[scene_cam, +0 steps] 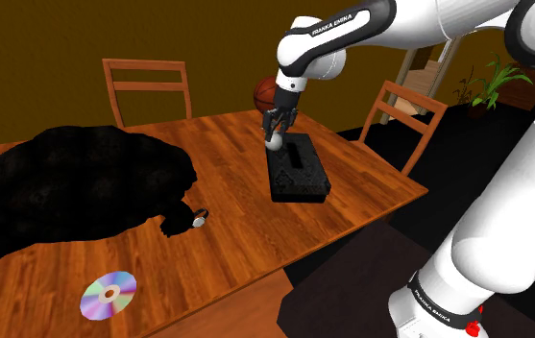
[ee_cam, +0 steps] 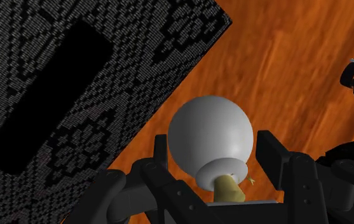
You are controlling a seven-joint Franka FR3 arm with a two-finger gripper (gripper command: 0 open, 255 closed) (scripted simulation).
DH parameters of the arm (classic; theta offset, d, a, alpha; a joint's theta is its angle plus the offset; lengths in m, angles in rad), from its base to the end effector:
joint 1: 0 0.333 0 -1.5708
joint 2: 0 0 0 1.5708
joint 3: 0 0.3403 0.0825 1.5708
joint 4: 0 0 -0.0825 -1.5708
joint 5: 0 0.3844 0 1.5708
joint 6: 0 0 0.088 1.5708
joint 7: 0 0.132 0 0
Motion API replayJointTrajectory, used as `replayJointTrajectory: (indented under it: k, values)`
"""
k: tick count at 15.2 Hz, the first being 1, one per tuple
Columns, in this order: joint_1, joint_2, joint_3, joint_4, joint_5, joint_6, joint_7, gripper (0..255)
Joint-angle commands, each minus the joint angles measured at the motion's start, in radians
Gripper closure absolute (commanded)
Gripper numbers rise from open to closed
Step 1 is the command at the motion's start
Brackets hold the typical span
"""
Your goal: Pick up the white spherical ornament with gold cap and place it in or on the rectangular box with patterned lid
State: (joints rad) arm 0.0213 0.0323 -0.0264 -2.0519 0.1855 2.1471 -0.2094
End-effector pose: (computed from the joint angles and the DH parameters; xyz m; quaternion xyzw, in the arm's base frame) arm 0.5655 0.0088 0.4283 -0.9949 -0.0538 -0.0396 0.0750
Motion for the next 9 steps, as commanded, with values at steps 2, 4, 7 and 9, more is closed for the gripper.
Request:
replayJointTrajectory:
  k: [2, 4, 7, 9]
  values:
    - [-0.037, 0.02, -0.034, 0.031, 0.006, -0.022, -0.073, 255]
    - [-0.062, 0.037, -0.056, 0.054, 0.01, -0.036, -0.12, 255]
    - [-0.099, 0.069, -0.087, 0.097, 0.018, -0.059, -0.189, 255]
    - [-0.125, 0.095, -0.107, 0.132, 0.024, -0.077, -0.234, 255]
